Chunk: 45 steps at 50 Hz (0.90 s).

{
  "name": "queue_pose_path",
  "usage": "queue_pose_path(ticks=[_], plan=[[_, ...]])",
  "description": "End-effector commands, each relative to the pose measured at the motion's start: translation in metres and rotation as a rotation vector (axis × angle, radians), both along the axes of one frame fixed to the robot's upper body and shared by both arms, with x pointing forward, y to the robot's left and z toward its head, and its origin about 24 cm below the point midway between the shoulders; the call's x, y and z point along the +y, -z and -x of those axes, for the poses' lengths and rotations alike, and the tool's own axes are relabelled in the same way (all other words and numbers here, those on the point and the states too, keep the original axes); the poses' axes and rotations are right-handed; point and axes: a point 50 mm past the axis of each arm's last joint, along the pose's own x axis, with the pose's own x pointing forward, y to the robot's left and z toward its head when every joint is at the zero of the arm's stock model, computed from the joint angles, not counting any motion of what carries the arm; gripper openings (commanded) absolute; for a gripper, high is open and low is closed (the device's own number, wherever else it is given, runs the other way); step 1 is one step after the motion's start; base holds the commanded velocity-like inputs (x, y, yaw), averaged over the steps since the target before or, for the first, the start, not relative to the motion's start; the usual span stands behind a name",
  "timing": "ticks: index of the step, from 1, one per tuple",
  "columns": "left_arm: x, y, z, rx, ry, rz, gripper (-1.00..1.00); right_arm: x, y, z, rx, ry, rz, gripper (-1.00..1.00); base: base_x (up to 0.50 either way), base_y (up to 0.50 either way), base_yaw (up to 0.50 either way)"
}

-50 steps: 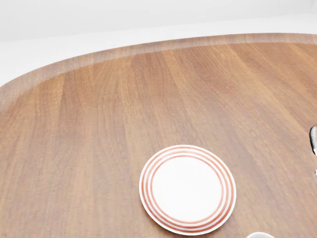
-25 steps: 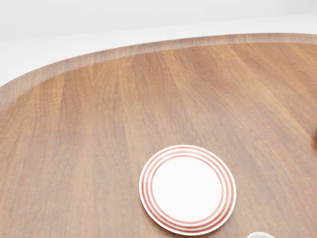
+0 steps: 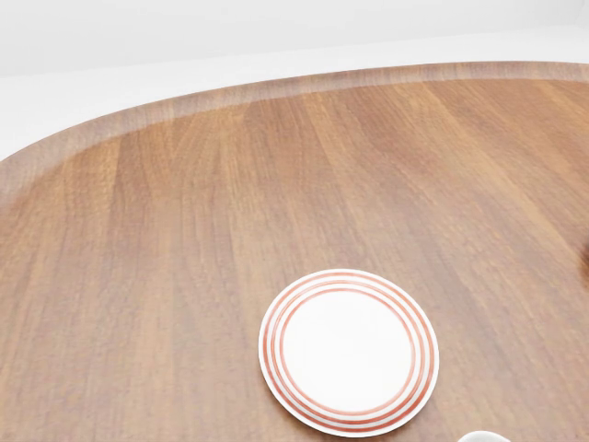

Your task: Put the red mug on the left plate.

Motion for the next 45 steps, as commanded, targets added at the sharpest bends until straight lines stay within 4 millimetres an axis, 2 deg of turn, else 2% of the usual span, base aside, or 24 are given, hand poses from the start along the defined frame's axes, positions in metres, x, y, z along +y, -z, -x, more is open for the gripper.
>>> queue_pose_path(ticks=[1, 8, 14, 26, 33, 39, 45], plan=[[0.001, -0.001, 0.001, 0.000, -0.001, -0.011, 1.00, -0.053, 0.020, 0.049, -0.047, 0.138, -0.189, 1.00, 0.00, 0.00, 0.00], [0.001, -0.001, 0.002, 0.000, 0.001, -0.018, 1.00, -0.074, 0.039, 0.068, 0.028, 0.245, -0.274, 1.00, 0.00, 0.00, 0.00], [0.002, -0.002, 0.002, -0.006, 0.000, -0.020, 1.00, -0.079, 0.042, 0.079, 0.027, 0.282, -0.296, 1.00, 0.00, 0.00, 0.00], [0.004, -0.003, 0.003, -0.010, 0.000, -0.034, 1.00, -0.079, 0.051, 0.077, 0.055, 0.286, -0.321, 1.00, 0.00, 0.00, 0.00], [0.004, -0.004, 0.003, -0.008, 0.003, -0.041, 1.00, -0.076, 0.063, 0.072, 0.137, 0.294, -0.327, 1.00, 0.00, 0.00, 0.00], [0.003, -0.003, 0.002, -0.005, -0.001, -0.041, 1.00, -0.082, 0.078, 0.048, 0.238, 0.268, -0.346, 1.00, 0.00, 0.00, 0.00], [0.001, 0.000, -0.002, 0.010, 0.000, -0.036, 1.00, -0.080, 0.091, 0.040, 0.303, 0.243, -0.372, 1.00, 0.00, 0.00, 0.00]])
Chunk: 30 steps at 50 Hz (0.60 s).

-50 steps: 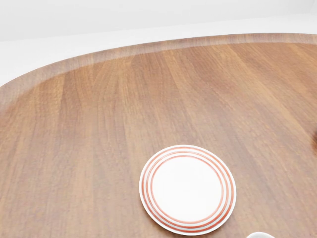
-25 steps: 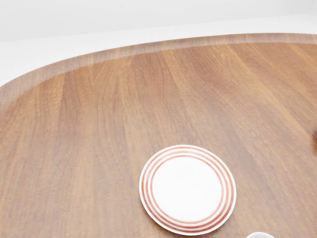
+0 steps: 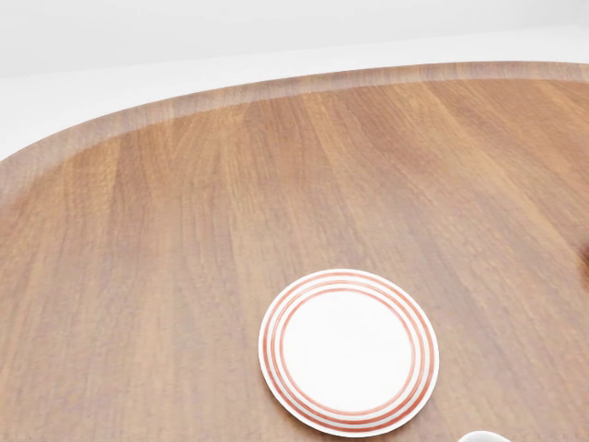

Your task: Put the red mug on the left plate.

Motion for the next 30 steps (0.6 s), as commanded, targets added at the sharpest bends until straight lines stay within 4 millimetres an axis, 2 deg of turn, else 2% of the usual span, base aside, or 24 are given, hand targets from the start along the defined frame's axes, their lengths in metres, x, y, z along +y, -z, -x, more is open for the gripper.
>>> queue_pose_path(ticks=[1, 7, 12, 16, 18, 20, 25, 30], plan=[[-0.003, 0.003, -0.004, 0.017, 0.000, 0.002, 1.00, -0.002, 0.024, -0.018, 0.144, -0.032, -0.048, 1.00, 0.00, 0.00, 0.00], [-0.003, 0.004, -0.003, 0.020, -0.011, 0.019, 1.00, 0.002, 0.030, -0.032, 0.209, -0.070, -0.034, 1.00, 0.00, 0.00, 0.00], [-0.003, 0.004, -0.003, 0.020, -0.015, 0.023, 1.00, 0.007, 0.024, -0.042, 0.221, -0.100, 0.011, 1.00, 0.00, 0.00, 0.00], [-0.003, 0.005, -0.004, 0.023, -0.017, 0.025, 1.00, 0.010, 0.024, -0.045, 0.241, -0.106, 0.028, 1.00, 0.00, 0.00, 0.00], [-0.002, 0.005, -0.003, 0.022, -0.020, 0.027, 1.00, 0.009, 0.036, -0.042, 0.355, -0.083, 0.038, 1.00, 0.00, 0.00, 0.00], [-0.002, 0.005, -0.004, 0.020, -0.022, 0.027, 1.00, 0.009, 0.037, -0.041, 0.382, -0.075, 0.048, 1.00, 0.00, 0.00, 0.00], [-0.003, 0.005, -0.004, 0.026, -0.019, 0.026, 1.00, 0.013, 0.023, -0.051, 0.351, -0.096, 0.111, 1.00, 0.00, 0.00, 0.00], [-0.002, 0.005, -0.003, 0.023, -0.021, 0.029, 1.00, 0.013, 0.029, -0.060, 0.370, -0.121, 0.092, 1.00, 0.00, 0.00, 0.00]])
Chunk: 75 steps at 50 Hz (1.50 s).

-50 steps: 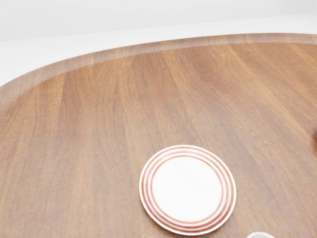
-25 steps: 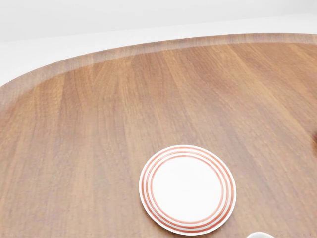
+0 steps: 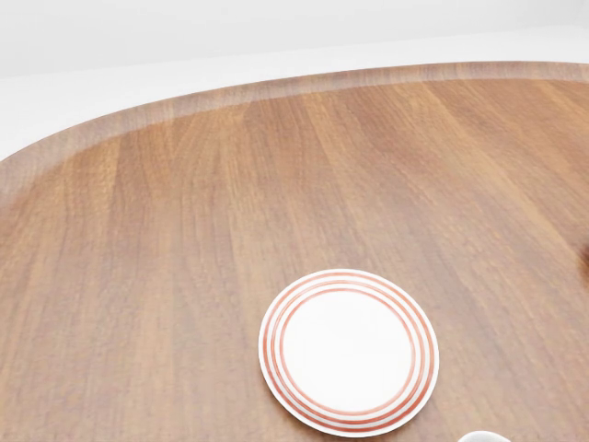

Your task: Put the red mug on the left plate.

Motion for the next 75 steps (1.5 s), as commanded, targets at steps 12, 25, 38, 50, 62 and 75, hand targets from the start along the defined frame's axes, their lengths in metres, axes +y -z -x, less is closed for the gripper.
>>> queue_pose_path(ticks=[12, 25, 38, 50, 62, 75], plan=[[0.000, 0.001, -0.002, 0.008, -0.007, 0.000, 1.00, 0.002, 0.002, -0.042, 0.067, -0.073, 0.000, 1.00, 0.00, 0.00, 0.00], [0.000, 0.001, -0.002, 0.008, -0.008, -0.002, 1.00, -0.004, 0.021, -0.045, 0.106, -0.100, -0.089, 1.00, 0.00, 0.00, 0.00], [0.000, 0.002, -0.002, 0.014, -0.009, 0.000, 1.00, -0.003, 0.035, -0.044, 0.136, -0.113, -0.142, 1.00, 0.00, 0.00, 0.00], [-0.001, 0.003, -0.004, 0.018, -0.007, -0.002, 1.00, 0.000, 0.046, -0.049, 0.144, -0.134, -0.196, 1.00, 0.00, 0.00, 0.00], [-0.001, 0.003, -0.004, 0.021, -0.007, -0.001, 1.00, 0.003, 0.059, -0.059, 0.184, -0.157, -0.257, 1.00, 0.00, 0.00, 0.00], [-0.002, 0.003, -0.005, 0.023, -0.003, -0.002, 1.00, -0.008, 0.074, -0.038, 0.256, -0.100, -0.304, 1.00, 0.00, 0.00, 0.00]])
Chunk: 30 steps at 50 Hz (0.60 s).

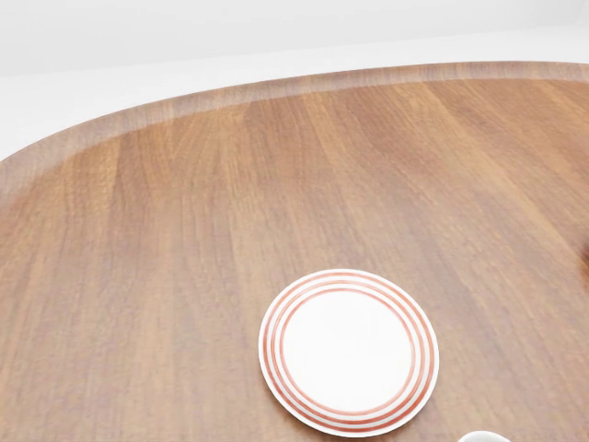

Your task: Put the red mug on the left plate.

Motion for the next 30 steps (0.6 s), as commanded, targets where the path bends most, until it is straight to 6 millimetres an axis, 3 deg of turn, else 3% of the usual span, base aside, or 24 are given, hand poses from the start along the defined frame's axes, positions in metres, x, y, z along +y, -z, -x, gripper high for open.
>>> queue_pose_path(ticks=[1, 9, 22, 30], plan=[[0.000, 0.001, -0.001, 0.003, 0.002, -0.001, 1.00, -0.009, 0.011, 0.016, 0.060, 0.044, -0.035, 1.00, 0.00, 0.00, 0.00], [-0.001, 0.001, -0.002, 0.009, 0.003, -0.003, 1.00, -0.017, 0.019, 0.027, 0.102, 0.092, -0.075, 1.00, 0.00, 0.00, 0.00], [-0.001, 0.002, -0.004, 0.013, 0.002, -0.005, 1.00, -0.017, 0.022, 0.019, 0.110, 0.077, -0.105, 1.00, 0.00, 0.00, 0.00], [-0.002, 0.003, -0.005, 0.019, 0.003, -0.007, 1.00, -0.025, -0.005, 0.003, 0.017, 0.062, -0.056, 1.00, 0.00, 0.00, 0.00]])
